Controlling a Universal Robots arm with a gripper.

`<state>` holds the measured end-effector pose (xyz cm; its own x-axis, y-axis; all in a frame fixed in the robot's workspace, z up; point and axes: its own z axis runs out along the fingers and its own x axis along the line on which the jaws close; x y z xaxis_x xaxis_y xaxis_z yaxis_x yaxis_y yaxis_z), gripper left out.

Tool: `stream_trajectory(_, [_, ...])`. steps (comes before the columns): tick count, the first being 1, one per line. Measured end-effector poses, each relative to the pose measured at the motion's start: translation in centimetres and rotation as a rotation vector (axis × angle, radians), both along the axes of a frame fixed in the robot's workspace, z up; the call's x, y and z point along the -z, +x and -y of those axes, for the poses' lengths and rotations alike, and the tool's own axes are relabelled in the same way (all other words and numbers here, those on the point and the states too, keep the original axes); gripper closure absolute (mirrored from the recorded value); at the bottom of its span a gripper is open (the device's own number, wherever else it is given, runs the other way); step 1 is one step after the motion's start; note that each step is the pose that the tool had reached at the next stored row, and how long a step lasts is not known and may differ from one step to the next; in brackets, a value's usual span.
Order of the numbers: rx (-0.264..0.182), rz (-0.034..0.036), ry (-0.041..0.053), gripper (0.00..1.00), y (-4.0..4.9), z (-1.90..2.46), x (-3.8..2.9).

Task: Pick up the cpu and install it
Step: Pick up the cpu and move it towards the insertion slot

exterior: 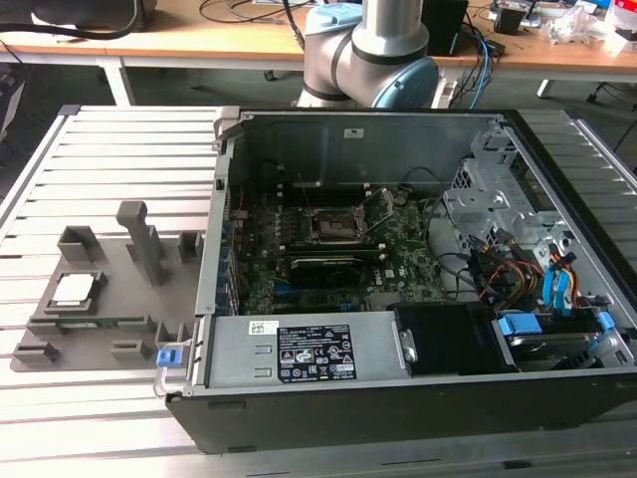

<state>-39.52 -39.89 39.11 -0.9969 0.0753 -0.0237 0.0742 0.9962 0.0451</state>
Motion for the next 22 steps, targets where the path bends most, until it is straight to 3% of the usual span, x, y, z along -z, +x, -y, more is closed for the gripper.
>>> stream_trajectory(8, [0.0, 0.0, 0.0, 0.89, -0.03, 0.0, 0.0])
stream_trajectory(10, [0.0, 0.0001, 0.0, 0.77, -0.04, 0.0, 0.0])
stream_trajectory(12, [0.0, 0.0, 0.0, 0.46, -0.05, 0.0, 0.0])
stream_trajectory(16, [0.0, 0.0, -0.0003, 0.46, -0.06, 0.0, 0.0])
stream_trajectory(17, [0.0, -0.0001, -0.0093, 0.46, -0.08, -0.01, -0.01])
stream_trajectory(18, [0.0, 0.0, -0.0371, 0.46, -0.06, 0.0, 0.0])
stream_trajectory(19, [0.0, 0.0001, -0.0516, 0.46, -0.06, 0.0, 0.01])
stream_trajectory(22, [-0.001, 0.0, -0.0524, 0.46, -0.05, 0.0, 0.13])
